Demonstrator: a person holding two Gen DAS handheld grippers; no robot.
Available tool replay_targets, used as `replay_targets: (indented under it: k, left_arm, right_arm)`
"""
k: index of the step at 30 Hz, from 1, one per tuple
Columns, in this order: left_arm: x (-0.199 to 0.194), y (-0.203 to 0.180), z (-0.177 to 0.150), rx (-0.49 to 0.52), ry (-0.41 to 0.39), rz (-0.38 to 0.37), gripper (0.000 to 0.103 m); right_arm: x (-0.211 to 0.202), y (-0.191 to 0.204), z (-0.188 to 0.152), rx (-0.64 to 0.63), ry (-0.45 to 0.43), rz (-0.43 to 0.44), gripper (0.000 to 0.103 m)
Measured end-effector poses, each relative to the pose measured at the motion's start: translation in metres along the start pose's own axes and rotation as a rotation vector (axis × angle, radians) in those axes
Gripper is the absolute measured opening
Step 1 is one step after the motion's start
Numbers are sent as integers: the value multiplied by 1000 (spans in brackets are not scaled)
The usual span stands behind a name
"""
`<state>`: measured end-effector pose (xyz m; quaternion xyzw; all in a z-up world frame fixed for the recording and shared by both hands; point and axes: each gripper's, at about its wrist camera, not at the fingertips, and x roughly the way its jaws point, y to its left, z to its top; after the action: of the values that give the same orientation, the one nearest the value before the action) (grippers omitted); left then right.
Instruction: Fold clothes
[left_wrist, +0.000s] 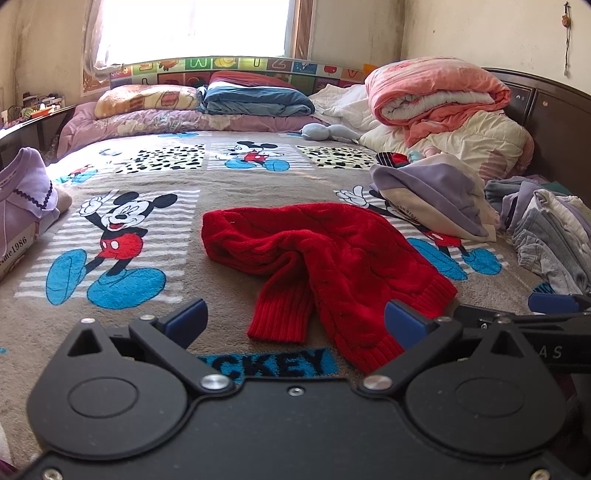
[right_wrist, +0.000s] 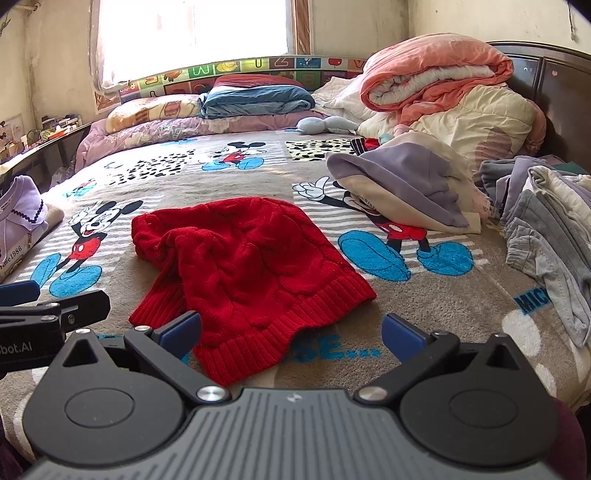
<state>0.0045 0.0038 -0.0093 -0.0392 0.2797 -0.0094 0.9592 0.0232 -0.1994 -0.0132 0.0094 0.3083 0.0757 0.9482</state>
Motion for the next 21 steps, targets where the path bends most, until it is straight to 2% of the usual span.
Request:
replay_targets:
  k: [21]
  left_arm:
    - [1, 5, -2, -12, 5, 2, 103]
  right_arm:
    - [0, -2, -3, 4, 1, 4, 103]
